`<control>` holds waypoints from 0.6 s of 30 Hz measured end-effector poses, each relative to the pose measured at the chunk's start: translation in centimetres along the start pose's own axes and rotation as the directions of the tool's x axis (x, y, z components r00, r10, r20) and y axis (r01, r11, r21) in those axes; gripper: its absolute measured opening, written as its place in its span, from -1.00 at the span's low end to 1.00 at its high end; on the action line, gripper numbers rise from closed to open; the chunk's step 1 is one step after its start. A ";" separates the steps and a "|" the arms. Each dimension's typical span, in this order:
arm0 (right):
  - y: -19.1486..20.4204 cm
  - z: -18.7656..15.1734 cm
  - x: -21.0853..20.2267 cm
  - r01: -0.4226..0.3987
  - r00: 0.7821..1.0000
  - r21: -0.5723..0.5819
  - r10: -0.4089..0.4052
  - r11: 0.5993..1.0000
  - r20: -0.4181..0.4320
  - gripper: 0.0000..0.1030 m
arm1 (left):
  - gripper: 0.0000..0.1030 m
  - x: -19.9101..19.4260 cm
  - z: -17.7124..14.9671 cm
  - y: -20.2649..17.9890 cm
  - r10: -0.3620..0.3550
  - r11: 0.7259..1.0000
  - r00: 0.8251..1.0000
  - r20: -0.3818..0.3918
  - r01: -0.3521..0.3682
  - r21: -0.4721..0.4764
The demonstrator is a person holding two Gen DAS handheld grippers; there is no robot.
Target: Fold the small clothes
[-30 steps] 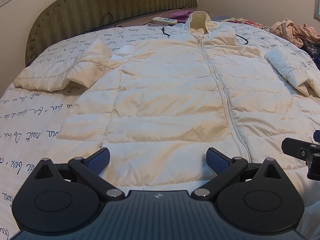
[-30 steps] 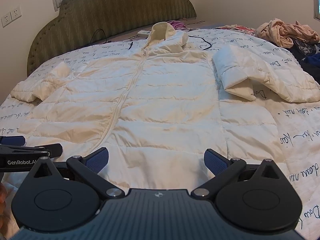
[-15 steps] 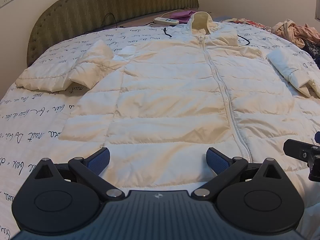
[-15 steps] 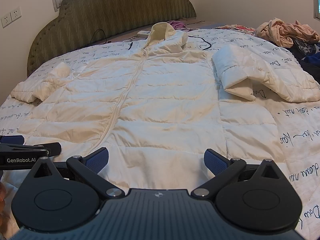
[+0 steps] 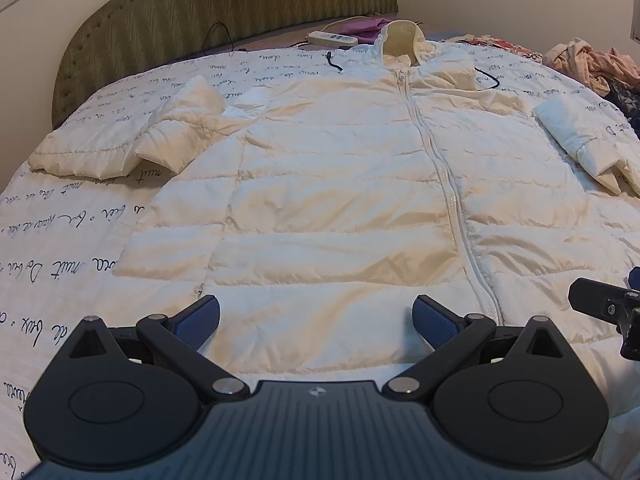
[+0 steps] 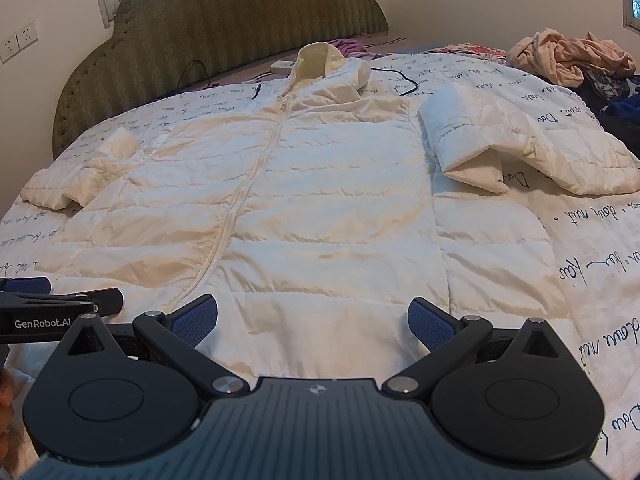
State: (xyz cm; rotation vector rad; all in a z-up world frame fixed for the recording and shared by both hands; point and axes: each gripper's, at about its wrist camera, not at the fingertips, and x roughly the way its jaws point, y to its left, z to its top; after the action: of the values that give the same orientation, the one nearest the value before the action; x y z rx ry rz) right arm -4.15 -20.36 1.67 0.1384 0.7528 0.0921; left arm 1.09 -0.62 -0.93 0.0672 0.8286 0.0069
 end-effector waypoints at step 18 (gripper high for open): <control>-1.1 -0.3 0.3 -0.015 1.000 0.011 0.015 1.000 0.014 1.00 | 1.00 0.6 0.1 -1.0 0.000 1.000 1.000 -0.015 0.000 0.012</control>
State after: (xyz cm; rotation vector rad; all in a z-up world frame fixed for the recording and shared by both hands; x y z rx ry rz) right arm -4.11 -21.32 1.05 0.1553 0.7386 0.1010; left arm 1.56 -1.65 -1.36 0.0785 0.8434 0.0027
